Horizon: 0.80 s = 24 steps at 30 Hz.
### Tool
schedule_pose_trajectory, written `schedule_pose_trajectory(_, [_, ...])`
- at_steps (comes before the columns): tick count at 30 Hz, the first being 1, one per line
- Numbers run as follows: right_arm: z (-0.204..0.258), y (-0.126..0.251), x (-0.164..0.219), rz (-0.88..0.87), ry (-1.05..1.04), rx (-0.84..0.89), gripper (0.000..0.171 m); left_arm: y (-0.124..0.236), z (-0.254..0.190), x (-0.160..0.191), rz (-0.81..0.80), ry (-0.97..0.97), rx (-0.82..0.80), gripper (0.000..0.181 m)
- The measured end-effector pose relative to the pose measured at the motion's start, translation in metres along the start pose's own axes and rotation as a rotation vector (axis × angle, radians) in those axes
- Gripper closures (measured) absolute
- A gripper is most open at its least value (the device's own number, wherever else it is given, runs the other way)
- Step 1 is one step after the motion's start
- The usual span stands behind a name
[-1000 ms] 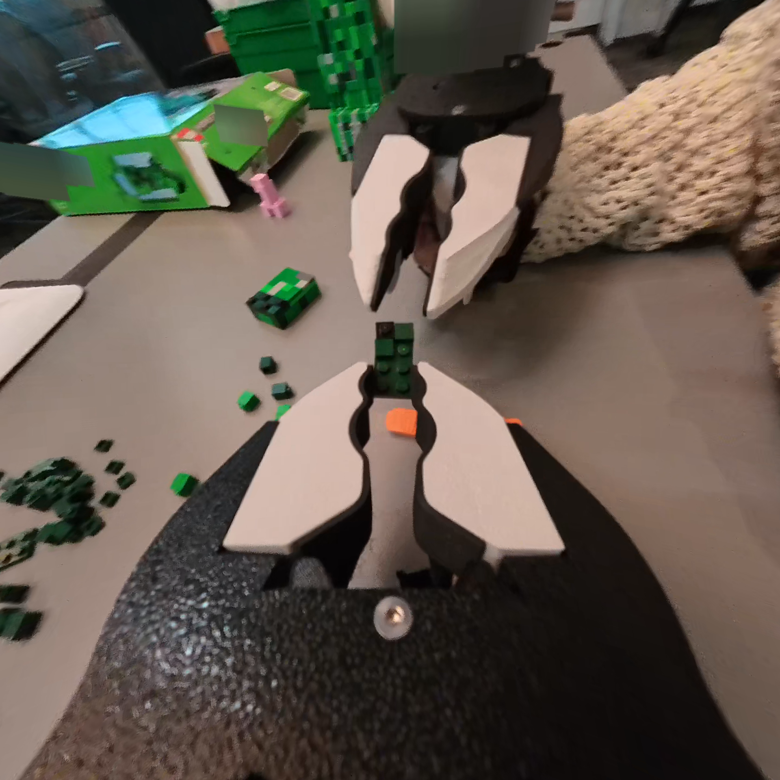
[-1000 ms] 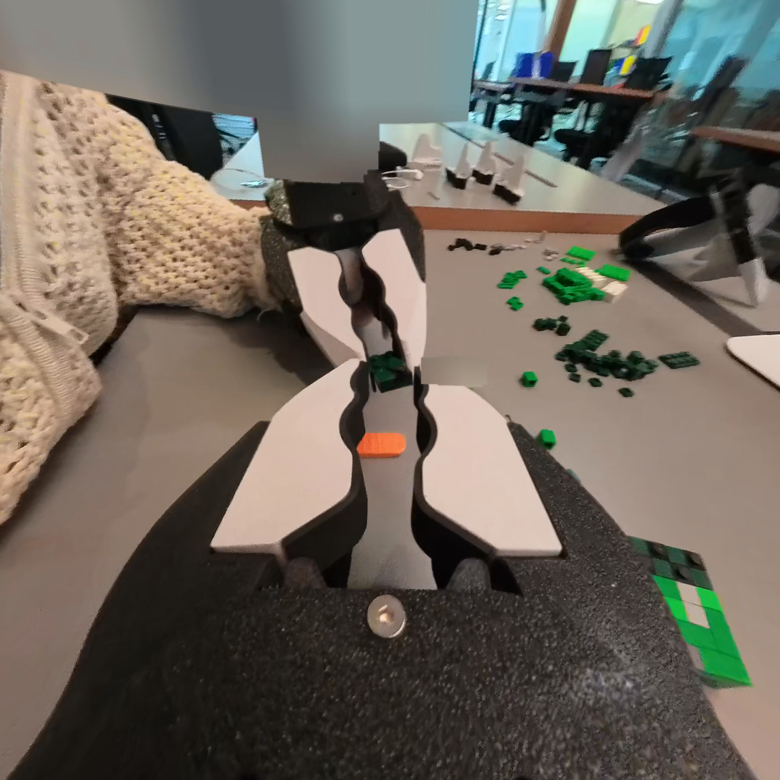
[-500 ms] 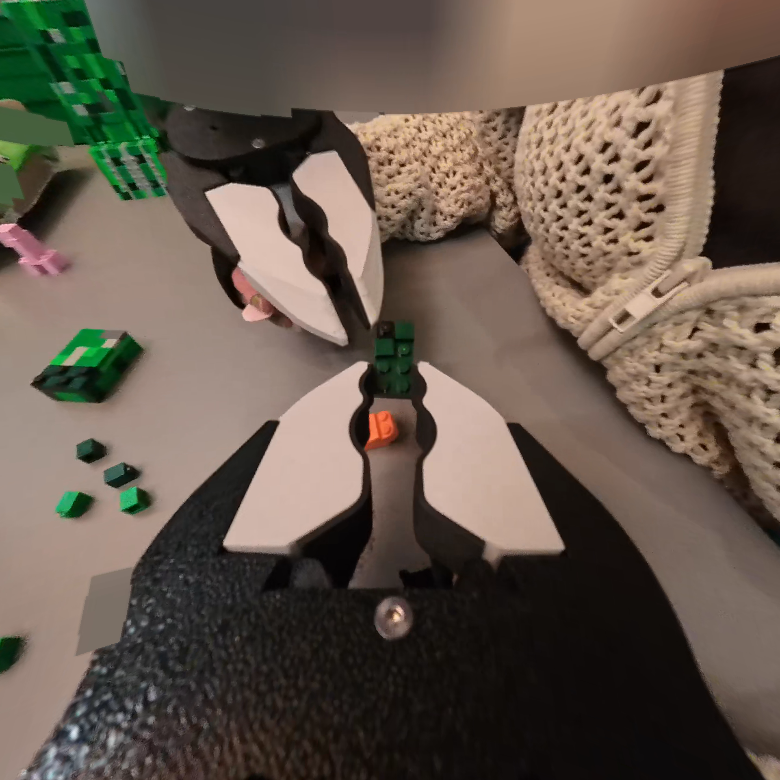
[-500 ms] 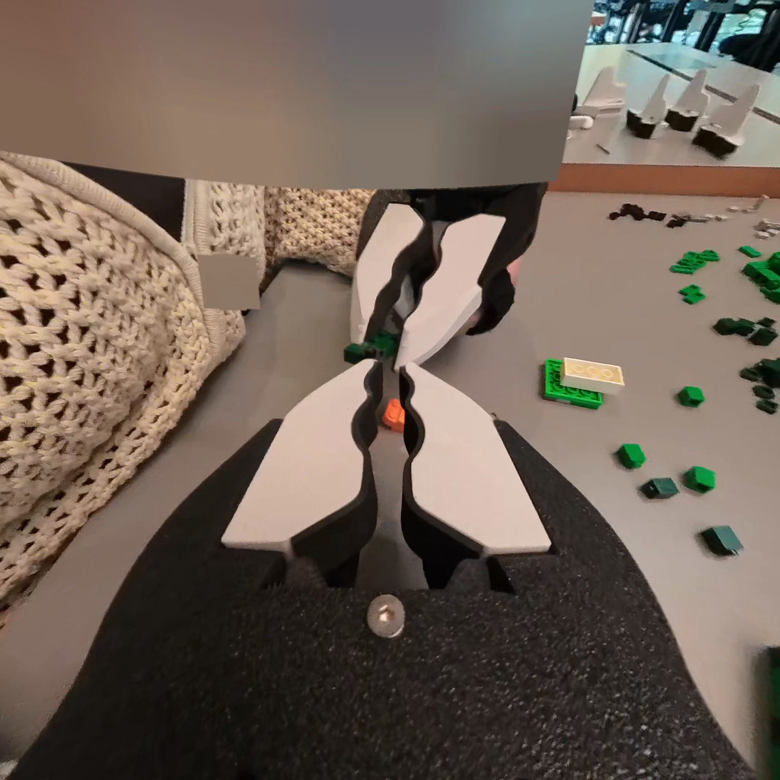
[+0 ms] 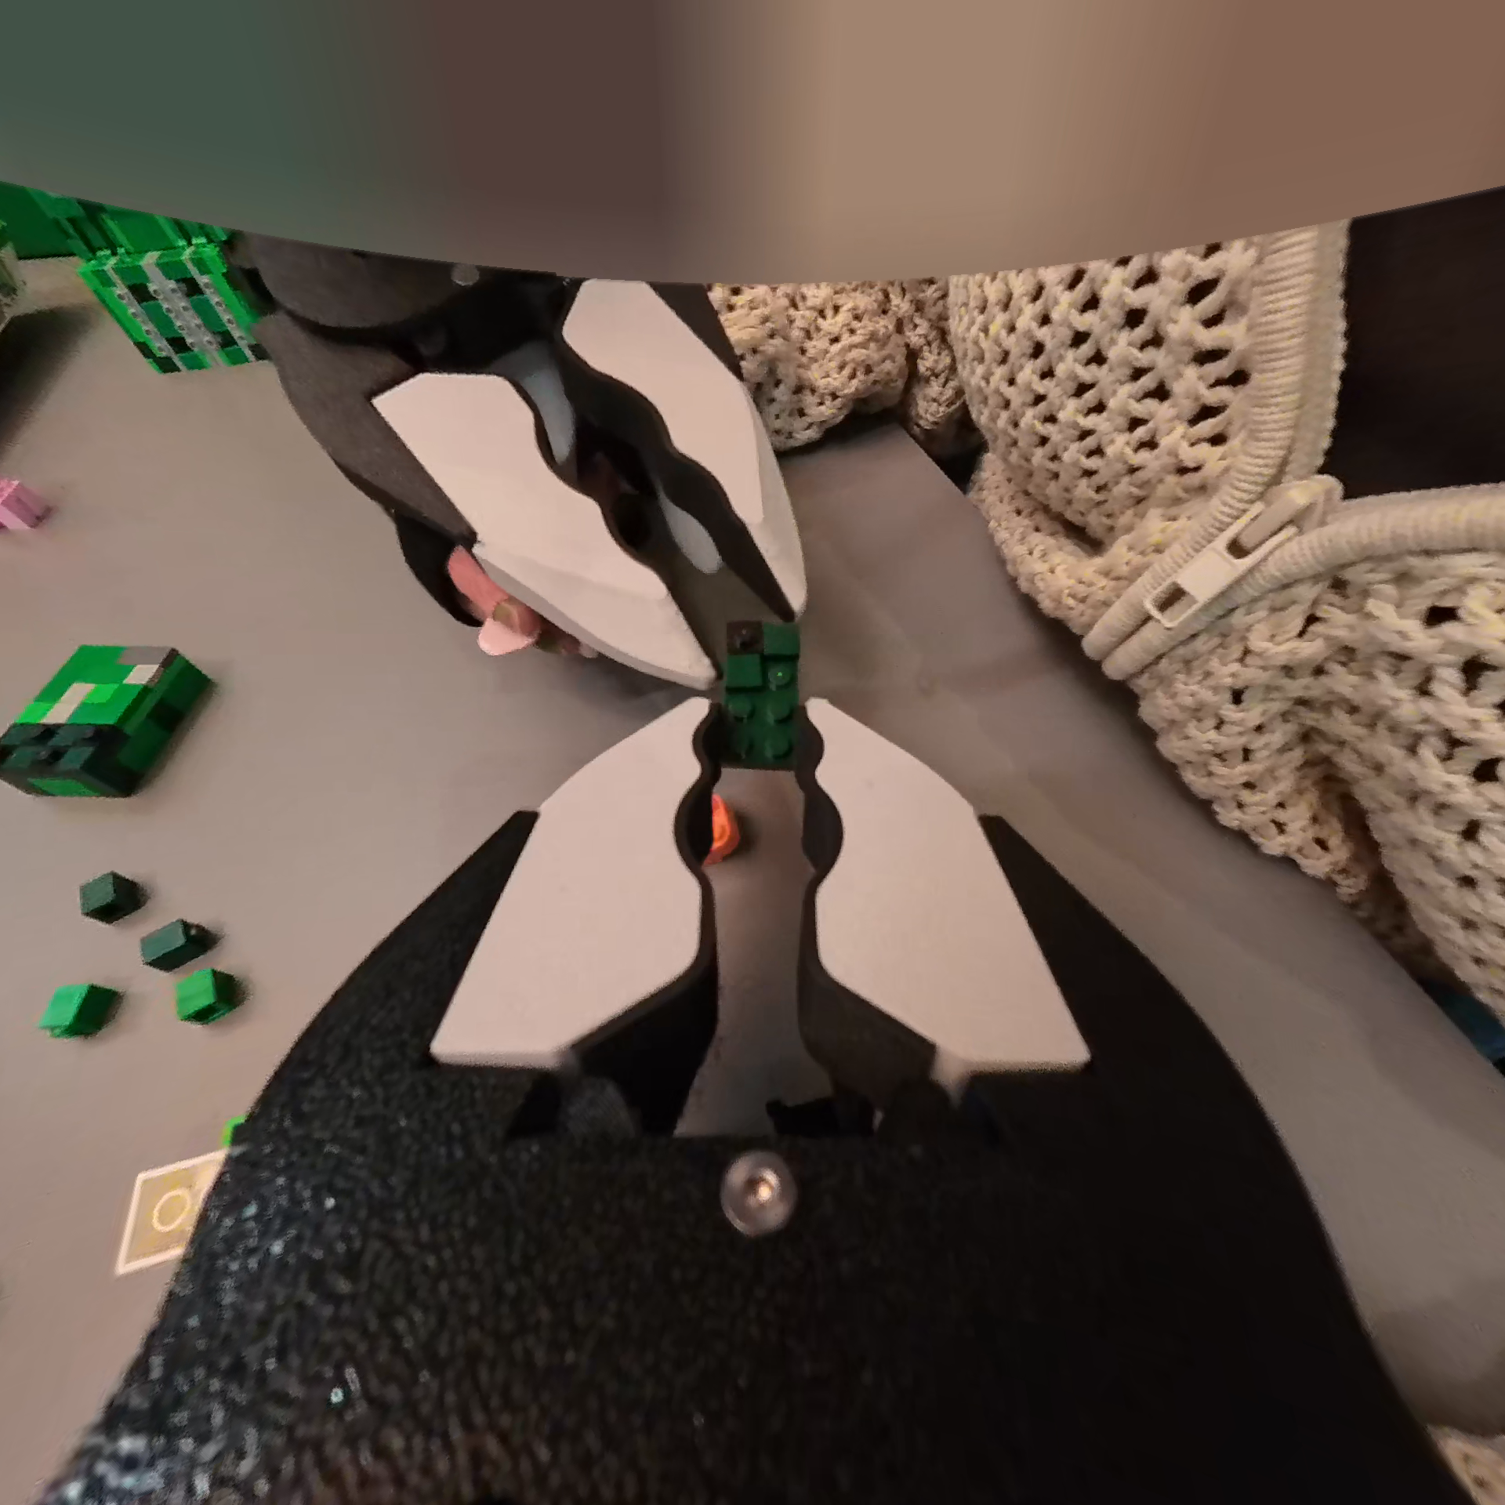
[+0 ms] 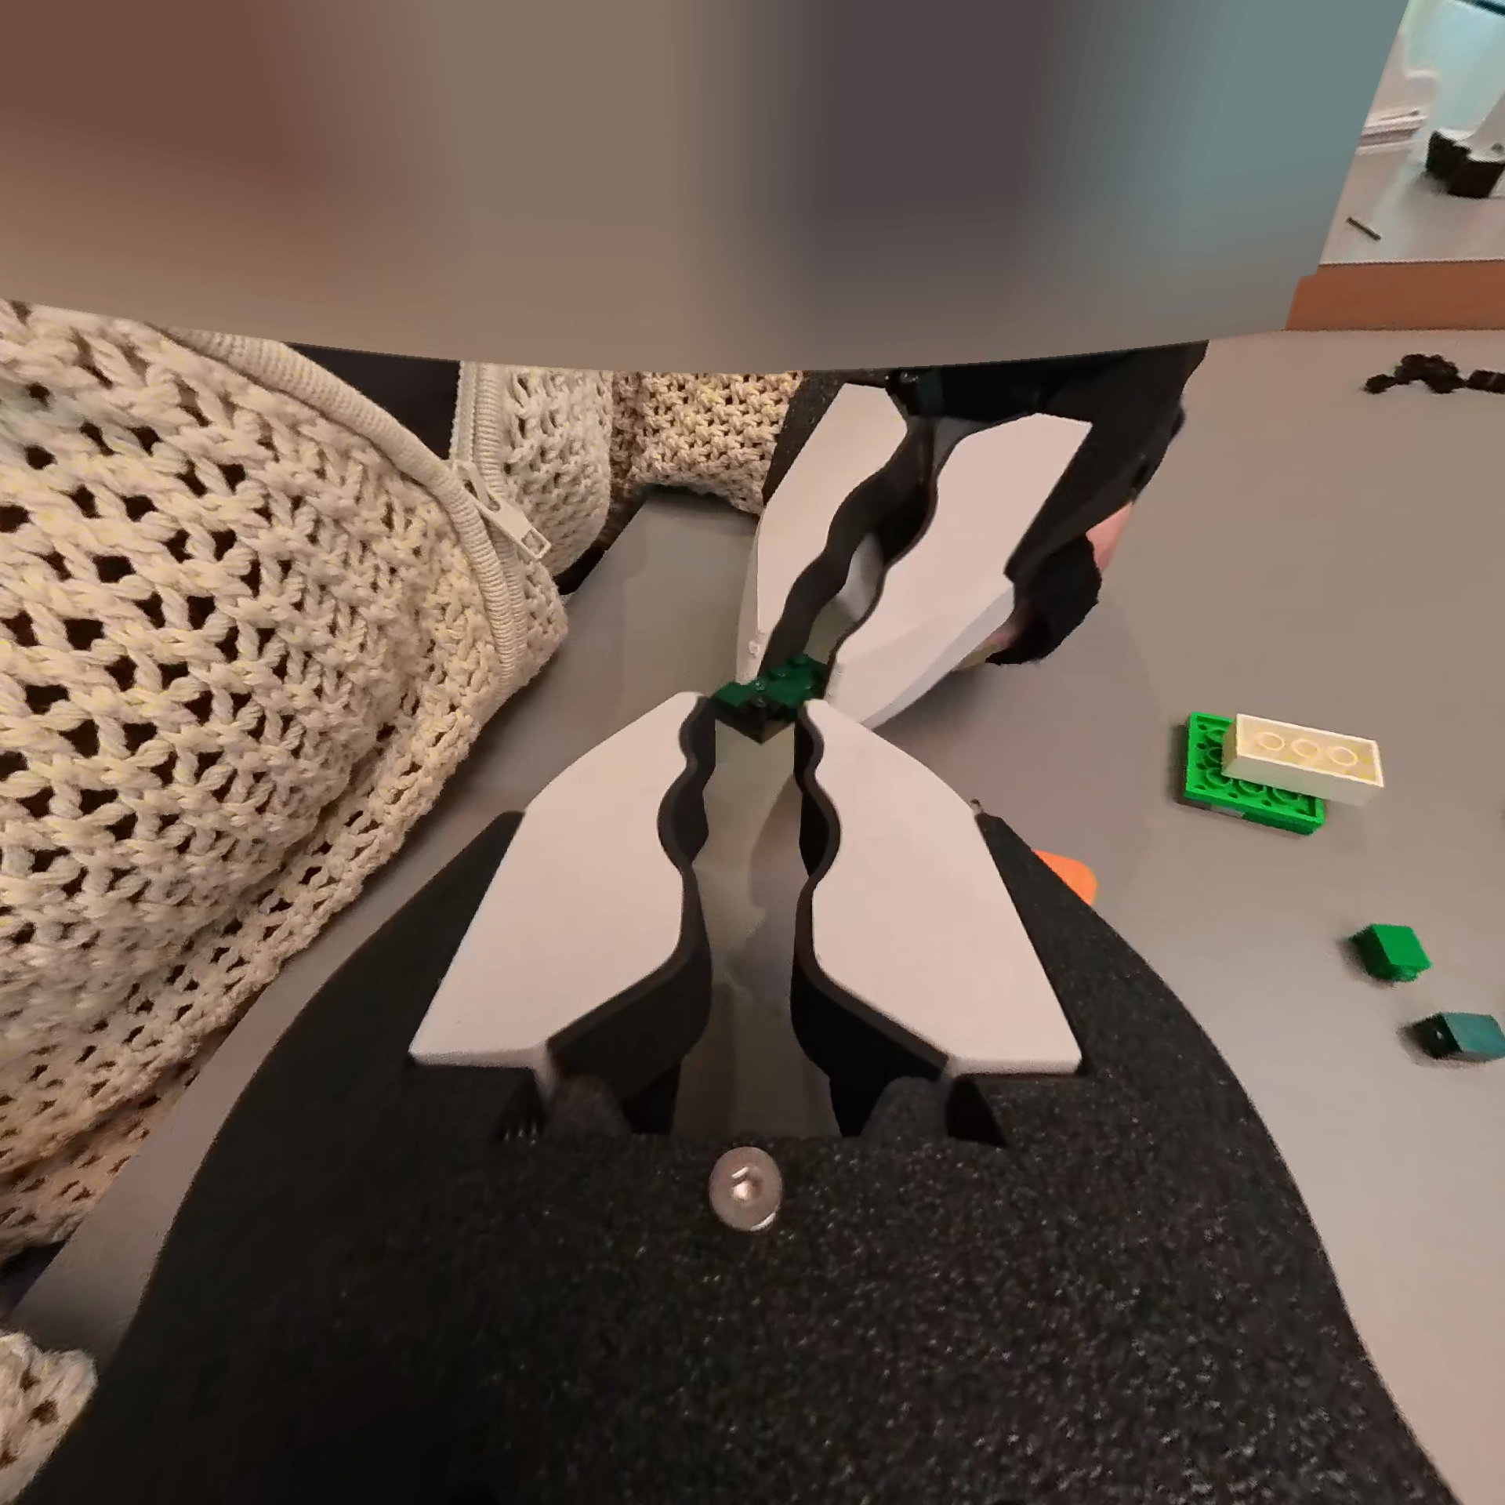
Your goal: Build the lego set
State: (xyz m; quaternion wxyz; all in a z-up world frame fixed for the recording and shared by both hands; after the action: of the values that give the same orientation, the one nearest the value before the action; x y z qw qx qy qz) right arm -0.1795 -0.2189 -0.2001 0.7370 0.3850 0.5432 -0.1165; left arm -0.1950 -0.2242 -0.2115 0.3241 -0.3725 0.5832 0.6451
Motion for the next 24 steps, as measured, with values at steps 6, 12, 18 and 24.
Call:
schedule_pose_trajectory(6, [-0.012,0.003,-0.004,-0.032,-0.018,0.095,0.151,0.005,0.012,-0.001,-0.028,0.066,-0.056,0.165])
schedule_pose_trajectory(12, [-0.02,0.009,-0.002,-0.034,-0.003,0.159,0.143,0.009,0.018,-0.001,-0.047,0.095,-0.081,0.165])
schedule_pose_trajectory(18, [-0.01,0.003,-0.016,-0.068,0.21,0.227,0.142,0.012,0.016,-0.004,-0.088,0.169,-0.001,0.165])
schedule_pose_trajectory(24, [-0.013,0.007,-0.023,-0.044,0.435,0.406,0.167,0.016,0.014,-0.008,-0.138,0.246,0.072,0.165])
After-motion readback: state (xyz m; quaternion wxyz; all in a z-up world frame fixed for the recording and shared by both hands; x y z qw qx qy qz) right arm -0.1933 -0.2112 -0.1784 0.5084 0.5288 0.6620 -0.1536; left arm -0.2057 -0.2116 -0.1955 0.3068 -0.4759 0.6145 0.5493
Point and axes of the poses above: each gripper's, where its closed fingertips meet, y back along the fingers, x out of its underside, z = x × y across the jaws, the point moved 1 cm from there along y, back along the fingers, and after that the axes turned 8 degrees about z, right-handed, at the moved point
